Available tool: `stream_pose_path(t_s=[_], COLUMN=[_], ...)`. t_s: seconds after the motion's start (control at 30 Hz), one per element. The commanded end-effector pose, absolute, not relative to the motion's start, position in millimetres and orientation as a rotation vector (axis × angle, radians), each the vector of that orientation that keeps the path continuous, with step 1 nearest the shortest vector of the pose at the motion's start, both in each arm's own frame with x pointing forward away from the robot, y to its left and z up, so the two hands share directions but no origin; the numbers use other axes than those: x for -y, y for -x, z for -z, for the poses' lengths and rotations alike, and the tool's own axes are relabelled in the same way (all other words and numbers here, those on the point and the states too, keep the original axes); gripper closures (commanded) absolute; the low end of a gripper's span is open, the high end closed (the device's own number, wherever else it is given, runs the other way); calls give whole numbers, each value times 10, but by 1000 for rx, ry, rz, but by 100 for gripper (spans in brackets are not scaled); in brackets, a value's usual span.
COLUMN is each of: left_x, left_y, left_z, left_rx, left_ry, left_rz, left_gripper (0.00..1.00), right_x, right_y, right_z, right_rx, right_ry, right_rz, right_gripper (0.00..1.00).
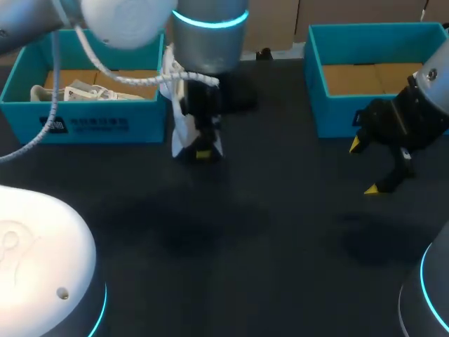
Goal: Take the shoe out of the shoebox, open the shoe tongue, remove and reinsert the insole, then place the shoe into the shoebox
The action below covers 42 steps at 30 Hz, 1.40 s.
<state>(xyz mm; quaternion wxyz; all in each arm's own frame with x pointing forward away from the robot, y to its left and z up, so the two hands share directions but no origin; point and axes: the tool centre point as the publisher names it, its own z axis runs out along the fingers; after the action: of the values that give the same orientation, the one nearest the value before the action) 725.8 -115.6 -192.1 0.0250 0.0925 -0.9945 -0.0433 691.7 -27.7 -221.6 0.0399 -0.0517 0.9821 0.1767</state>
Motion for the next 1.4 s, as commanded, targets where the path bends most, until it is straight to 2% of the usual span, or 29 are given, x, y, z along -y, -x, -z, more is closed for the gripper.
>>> stream_pose_path(t_s=[0.03,1.4], left_x=[840,-1544], left_y=[-7424,-8572], left_z=[1899,1946], left_rx=[3067,3086], left_ry=[-294,-391], left_rz=[43,-25], left_gripper=[100,100], right_x=[268,268], right_y=[-6925,-6925], right_z=[2228,2228], right_rx=[-3011,-3011], right_ry=[159,159], right_rz=[-539,-539], right_gripper=[0,0])
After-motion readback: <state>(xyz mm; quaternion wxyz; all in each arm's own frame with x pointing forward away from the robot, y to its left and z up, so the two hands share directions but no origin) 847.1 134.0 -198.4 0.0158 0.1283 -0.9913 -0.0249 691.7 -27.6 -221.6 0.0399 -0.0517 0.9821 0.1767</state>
